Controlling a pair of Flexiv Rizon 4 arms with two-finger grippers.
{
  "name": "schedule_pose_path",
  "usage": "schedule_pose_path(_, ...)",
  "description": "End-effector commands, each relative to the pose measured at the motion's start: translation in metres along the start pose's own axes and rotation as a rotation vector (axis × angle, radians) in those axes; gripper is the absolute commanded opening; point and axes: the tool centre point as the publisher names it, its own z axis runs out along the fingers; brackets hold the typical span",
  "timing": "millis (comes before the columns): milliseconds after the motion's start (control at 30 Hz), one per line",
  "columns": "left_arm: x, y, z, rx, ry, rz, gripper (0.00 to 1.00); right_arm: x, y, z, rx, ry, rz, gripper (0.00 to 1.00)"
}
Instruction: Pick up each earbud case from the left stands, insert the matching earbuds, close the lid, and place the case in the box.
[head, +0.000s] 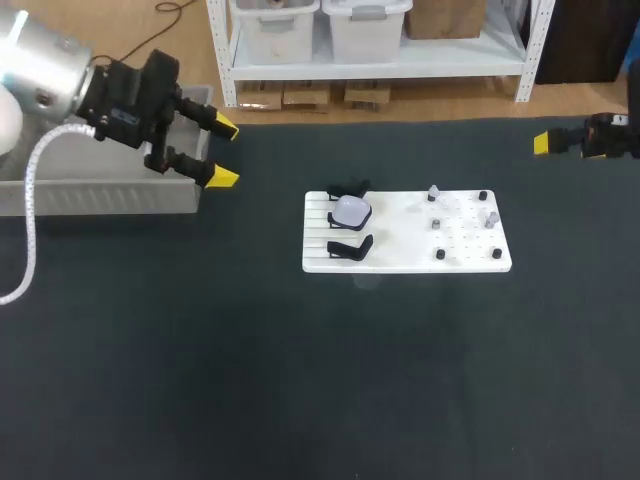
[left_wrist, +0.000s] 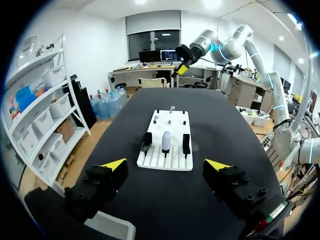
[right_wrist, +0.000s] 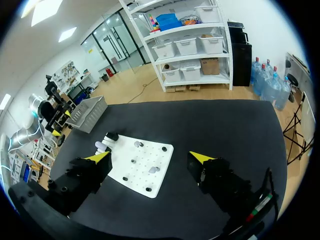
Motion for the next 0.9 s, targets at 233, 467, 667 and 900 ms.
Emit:
schedule_pose_path(233,0.000,0.005,0.000,0.066,0.003,0.000,1.00,0.000,0.000,0.000,0.002,0.000,0.000,1.00)
schedule_pose_path(467,0.000,0.005,0.000,0.066,0.003,0.000,1.00,0.000,0.000,0.000,0.002,0.000,0.000,1.00)
schedule_pose_path(667,0.007,0.006,0.024,0.087,-0.020,0.017,1.00,0.000,0.000,0.000,0.002,0.000,0.000,1.00)
schedule_pose_path(900,0.004,0.008,0.062,0.138,-0.025,0.071,1.00,0.000,0.000,0.000,0.002,0.000,0.000,1.00)
